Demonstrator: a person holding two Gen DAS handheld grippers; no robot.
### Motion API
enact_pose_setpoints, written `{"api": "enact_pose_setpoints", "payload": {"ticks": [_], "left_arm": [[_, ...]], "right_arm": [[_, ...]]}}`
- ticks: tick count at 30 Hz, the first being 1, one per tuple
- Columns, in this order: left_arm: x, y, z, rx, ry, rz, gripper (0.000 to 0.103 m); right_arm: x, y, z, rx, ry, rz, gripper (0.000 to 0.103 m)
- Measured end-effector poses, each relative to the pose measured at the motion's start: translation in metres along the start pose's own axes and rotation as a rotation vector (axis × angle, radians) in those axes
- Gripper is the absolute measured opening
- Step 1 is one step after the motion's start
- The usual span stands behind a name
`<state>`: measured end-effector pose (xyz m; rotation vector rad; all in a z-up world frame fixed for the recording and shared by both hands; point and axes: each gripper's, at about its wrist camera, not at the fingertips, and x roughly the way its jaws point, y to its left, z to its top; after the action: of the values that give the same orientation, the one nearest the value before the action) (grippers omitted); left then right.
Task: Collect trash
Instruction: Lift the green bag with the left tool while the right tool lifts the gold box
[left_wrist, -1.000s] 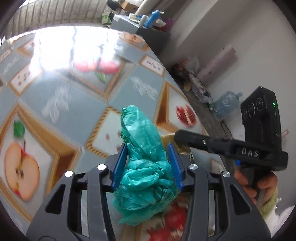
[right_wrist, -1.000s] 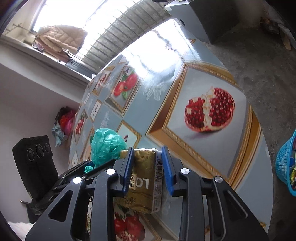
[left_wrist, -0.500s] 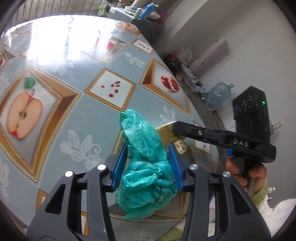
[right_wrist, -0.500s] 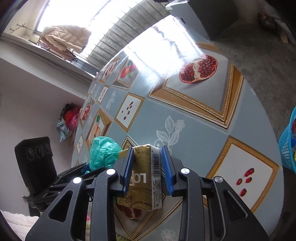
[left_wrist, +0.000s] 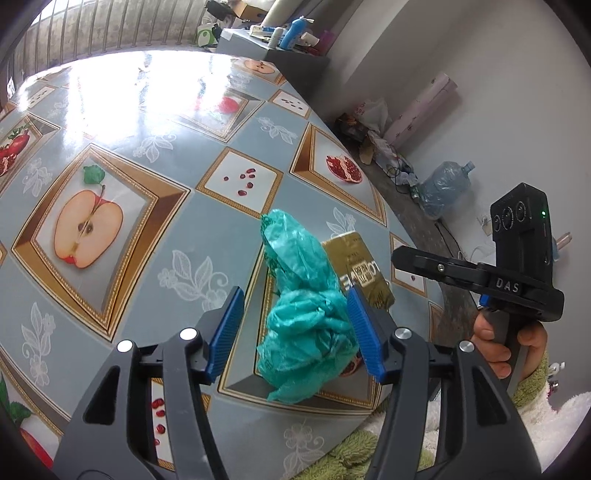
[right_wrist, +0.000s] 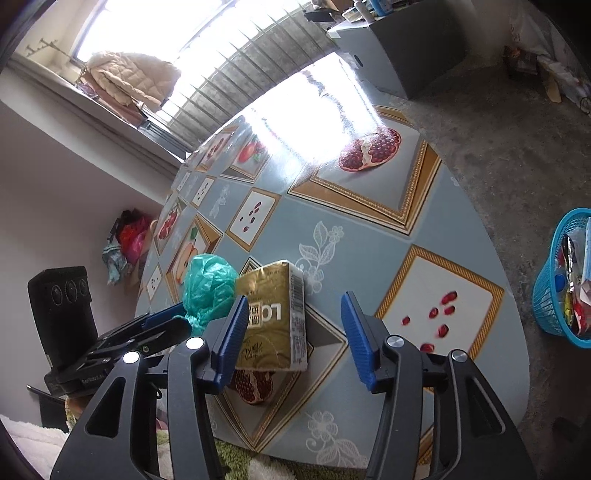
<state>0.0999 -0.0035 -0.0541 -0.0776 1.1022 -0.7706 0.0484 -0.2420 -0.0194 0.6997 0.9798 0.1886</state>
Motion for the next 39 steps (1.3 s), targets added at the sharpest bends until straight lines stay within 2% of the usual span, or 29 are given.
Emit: {"api": "enact_pose_setpoints", "payload": {"ticks": [7,10,16,24,29,34,39], "left_arm": [[-0.006,-0.006,-0.005,0.017,-0.026,0.036,0.055],[-0.006,-0.008,-0.007,0.035,-0.024,0.078,0.054],[-0.009,-0.007,-0.009,0.035,-0.036,0.098,0.054],[-0.012,-0.003,-0.010,0.030,-0.037,0.083,0.054],[-0.010,-0.004,-0.009,0.033,-0.032,0.072,0.053],[-0.009,-0.009,-0.007,0.053,-0.028,0.070,0.053],[0.000,-0.015,-0.005,0.078,-0.007,0.065,0.054]], "right_arm": [[-0.007,0.012,-0.013,-0.057,-0.006,-0.039,0.058],[-0.003,0.020,-0.015,-0.099,0.010,-0.046,0.058],[0.012,0.037,-0.015,-0.191,0.049,-0.083,0.059],[0.030,0.053,-0.012,-0.264,0.090,-0.109,0.059],[0.041,0.060,-0.014,-0.307,0.103,-0.169,0.059],[0.037,0.052,-0.015,-0.293,0.113,-0.163,0.055],[0.029,0.042,-0.011,-0.263,0.094,-0.196,0.054]]}}
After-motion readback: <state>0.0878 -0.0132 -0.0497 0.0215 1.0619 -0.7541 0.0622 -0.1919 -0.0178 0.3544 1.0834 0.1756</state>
